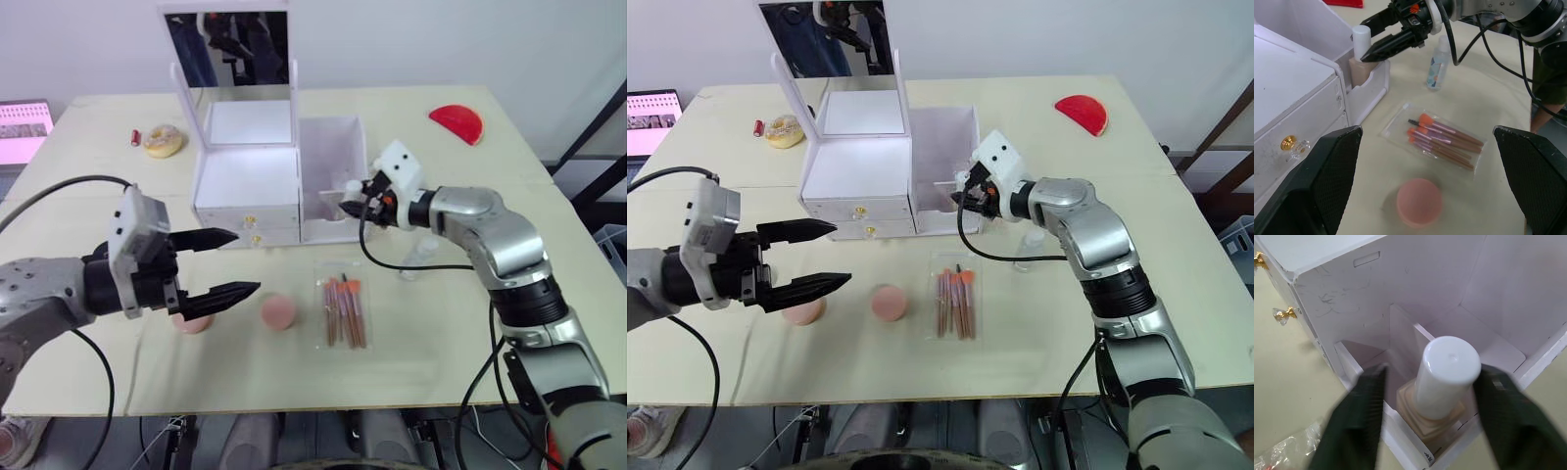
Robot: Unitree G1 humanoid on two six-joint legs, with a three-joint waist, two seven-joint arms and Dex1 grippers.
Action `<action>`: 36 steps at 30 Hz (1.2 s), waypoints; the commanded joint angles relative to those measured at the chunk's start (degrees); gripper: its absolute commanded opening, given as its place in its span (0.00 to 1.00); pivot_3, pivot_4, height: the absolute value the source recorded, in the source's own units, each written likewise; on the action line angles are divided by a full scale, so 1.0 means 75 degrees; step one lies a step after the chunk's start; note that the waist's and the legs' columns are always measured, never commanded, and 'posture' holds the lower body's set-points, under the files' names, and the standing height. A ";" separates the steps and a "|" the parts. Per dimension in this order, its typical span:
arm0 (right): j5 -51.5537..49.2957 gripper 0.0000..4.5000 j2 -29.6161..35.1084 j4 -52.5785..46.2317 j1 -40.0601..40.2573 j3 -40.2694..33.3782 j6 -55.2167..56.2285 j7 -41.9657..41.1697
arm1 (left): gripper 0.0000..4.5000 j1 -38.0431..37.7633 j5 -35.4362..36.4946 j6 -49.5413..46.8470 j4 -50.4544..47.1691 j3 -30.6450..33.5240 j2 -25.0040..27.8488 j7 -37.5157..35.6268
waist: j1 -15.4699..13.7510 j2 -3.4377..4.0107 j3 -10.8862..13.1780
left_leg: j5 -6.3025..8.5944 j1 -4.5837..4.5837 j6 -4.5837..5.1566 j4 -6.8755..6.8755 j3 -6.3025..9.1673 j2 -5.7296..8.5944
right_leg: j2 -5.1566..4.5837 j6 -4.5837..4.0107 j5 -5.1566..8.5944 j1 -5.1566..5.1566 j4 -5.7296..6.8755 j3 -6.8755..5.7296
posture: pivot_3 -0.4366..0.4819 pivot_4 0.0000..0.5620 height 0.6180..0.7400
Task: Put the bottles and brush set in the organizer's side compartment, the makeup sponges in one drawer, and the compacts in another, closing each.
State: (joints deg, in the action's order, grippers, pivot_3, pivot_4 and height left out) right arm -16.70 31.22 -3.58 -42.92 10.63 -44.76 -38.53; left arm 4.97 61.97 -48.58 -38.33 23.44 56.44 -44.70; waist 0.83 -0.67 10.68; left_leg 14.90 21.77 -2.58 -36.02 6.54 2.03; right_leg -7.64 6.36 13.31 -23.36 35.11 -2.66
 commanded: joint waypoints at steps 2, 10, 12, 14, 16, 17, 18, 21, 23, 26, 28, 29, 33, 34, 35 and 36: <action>-0.0522 0.99 0.0049 -0.0779 -0.0398 -0.0769 -0.0270 -0.0130 | 1.00 0.0126 0.0092 0.0008 0.0024 0.0049 0.0098 0.0017 | -0.0003 0.0001 0.0000 | 0.0000 0.0000 0.0000 0.0001 0.0000 0.0000 | 0.0000 0.0006 -0.0004 0.0000 0.0000 0.0000 | 0.48 0.27 1.00; -0.1638 0.99 0.1767 -0.1651 -0.0363 -0.2480 -0.1241 -0.0994 | 1.00 -0.0398 -0.0407 0.0074 0.0702 0.0918 0.0606 -0.0694 | -0.0035 -0.0001 0.0002 | 0.0000 0.0010 0.0000 0.0000 0.0000 0.0001 | -0.0001 -0.0004 0.0003 -0.0004 -0.0004 -0.0001 | 0.48 0.27 1.00; -0.1870 0.99 0.2530 -0.1644 0.0127 -0.3101 -0.1200 -0.1473 | 1.00 -0.0734 -0.0744 0.0175 0.1191 0.1489 0.0722 -0.0952 | -0.0059 -0.0005 0.0001 | 0.0000 0.0020 0.0000 0.0000 -0.0001 0.0002 | -0.0002 -0.0011 0.0008 -0.0009 -0.0011 -0.0002 | 0.48 0.27 1.00; -0.2025 0.99 0.3052 -0.1644 0.0705 -0.3562 -0.0935 -0.1894 | 1.00 -0.1079 -0.1006 0.0255 0.1495 0.1920 0.0769 -0.1233 | -0.0038 -0.0008 -0.0001 | 0.0003 0.0026 0.0005 0.0002 -0.0002 0.0001 | -0.0002 -0.0011 0.0010 -0.0012 -0.0019 -0.0006 | 0.48 0.27 1.00; -0.2400 0.99 0.3269 -0.1666 0.1470 -0.4258 -0.0672 -0.2488 | 1.00 -0.1504 -0.1329 0.0361 0.1807 0.2269 0.0722 -0.1499 | 0.0009 -0.0009 0.0000 | 0.0006 0.0025 0.0009 0.0003 -0.0006 0.0000 | -0.0002 -0.0010 0.0012 -0.0010 -0.0022 -0.0006 | 0.48 0.27 1.00; -0.2406 0.99 0.3330 -0.1555 0.2050 -0.4742 -0.0491 -0.2684 | 1.00 -0.1878 -0.1820 0.0656 0.2185 0.2437 0.0683 -0.1673 | 0.0017 -0.0012 -0.0001 | 0.0006 0.0025 0.0010 0.0003 -0.0011 -0.0003 | -0.0002 -0.0010 0.0012 -0.0012 -0.0021 -0.0005 | 0.48 0.27 1.00; -0.2411 0.99 0.3378 -0.1471 0.2472 -0.5073 -0.0341 -0.2796 | 1.00 -0.2145 -0.2181 0.0894 0.2457 0.2547 0.0656 -0.1808 | 0.0020 -0.0011 -0.0002 | 0.0007 0.0023 0.0011 0.0005 -0.0015 -0.0007 | -0.0001 -0.0010 0.0012 -0.0011 -0.0022 -0.0004 | 0.48 0.27 1.00; -0.1962 0.99 0.3431 -0.1139 0.3587 -0.5718 0.0282 -0.2675 | 1.00 -0.2551 -0.2868 0.1418 0.3456 0.2847 0.0535 -0.1906 | -0.0018 -0.0006 0.0001 | 0.0009 0.0010 0.0016 0.0005 -0.0026 -0.0008 | 0.0000 -0.0013 0.0012 -0.0009 -0.0015 0.0002 | 0.48 0.27 1.00; -0.1192 0.99 0.3447 -0.0345 0.4419 -0.6030 0.1113 -0.2347 | 1.00 -0.2483 -0.3445 0.1942 0.4714 0.3104 0.0417 -0.1526 | -0.0033 -0.0010 -0.0001 | 0.0009 0.0010 0.0015 -0.0007 -0.0026 -0.0009 | -0.0001 -0.0005 0.0019 -0.0009 -0.0011 0.0001 | 0.48 0.27 1.00; -0.0913 0.99 0.3307 0.0314 0.5140 -0.6339 0.1899 -0.2309 | 1.00 -0.2303 -0.3892 0.2598 0.6051 0.3457 0.0242 -0.1197 | -0.0039 -0.0023 -0.0008 | 0.0010 0.0008 0.0014 -0.0016 -0.0026 -0.0009 | -0.0004 0.0005 0.0025 -0.0002 -0.0016 0.0001 | 0.48 0.27 1.00; -0.1020 0.99 0.3142 0.0497 0.5504 -0.6474 0.2336 -0.2567 | 1.00 -0.2514 -0.4057 0.3142 0.6966 0.3745 0.0222 -0.1584 | -0.0025 -0.0023 -0.0008 | 0.0010 0.0009 0.0013 -0.0016 -0.0032 -0.0009 | -0.0010 0.0006 0.0025 -0.0003 -0.0020 0.0002 | 0.48 0.27 1.00; -0.1087 0.99 0.3094 0.0542 0.5625 -0.6505 0.2483 -0.2689 | 1.00 -0.2591 -0.4132 0.3372 0.7341 0.3821 0.0248 -0.1742 | 0.0002 -0.0023 -0.0008 | 0.0010 0.0010 0.0012 -0.0014 -0.0030 -0.0010 | -0.0010 0.0006 0.0025 -0.0005 -0.0020 0.0002 | 0.48 0.27 1.00; -0.1308 0.99 0.3113 0.1136 0.5867 -0.6502 0.2921 -0.3333 | 1.00 -0.2662 -0.4688 0.4502 0.9469 0.3663 0.0602 -0.2001 | 0.0023 -0.0021 -0.0007 | 0.0011 -0.0007 0.0012 0.0014 -0.0045 -0.0029 | -0.0002 0.0004 0.0024 -0.0012 -0.0020 0.0002 | 0.48 0.27 1.00; -0.1460 0.99 0.3134 0.1069 0.5994 -0.6502 0.2860 -0.3579 | 1.00 -0.2679 -0.4706 0.4610 0.9627 0.3613 0.0632 -0.2143 | 0.0010 -0.0021 -0.0008 | 0.0011 -0.0009 0.0012 0.0016 -0.0046 -0.0038 | 0.0004 0.0004 0.0024 -0.0011 -0.0020 0.0001 | 0.48 0.27 1.00; -0.1563 0.99 0.3165 0.0974 0.6110 -0.6494 0.2826 -0.3770 | 1.00 -0.2677 -0.4687 0.4653 0.9703 0.3573 0.0655 -0.2287 | -0.0004 -0.0021 -0.0008 | 0.0011 -0.0009 0.0012 0.0018 -0.0045 -0.0040 | 0.0005 0.0003 0.0025 -0.0012 -0.0020 0.0001 | 0.48 0.27 1.00; -0.1594 0.99 0.3202 0.0893 0.6201 -0.6475 0.2831 -0.3869 | 1.00 -0.2663 -0.4664 0.4670 0.9725 0.3545 0.0662 -0.2404 | -0.0027 -0.0024 -0.0007 | 0.0011 -0.0010 0.0012 0.0019 -0.0046 -0.0042 | 0.0005 0.0003 0.0025 -0.0011 -0.0020 0.0001 | 0.48 0.27 1.00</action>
State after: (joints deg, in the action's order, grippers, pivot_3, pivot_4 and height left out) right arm -26.86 53.97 4.96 3.43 -36.54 -24.31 -65.52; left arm -15.12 26.74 -15.23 34.72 49.03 59.64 -61.03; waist 0.62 -0.85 10.63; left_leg 14.98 21.72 -2.49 -35.89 6.20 1.69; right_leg -7.61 6.38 13.51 -23.44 34.96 -2.65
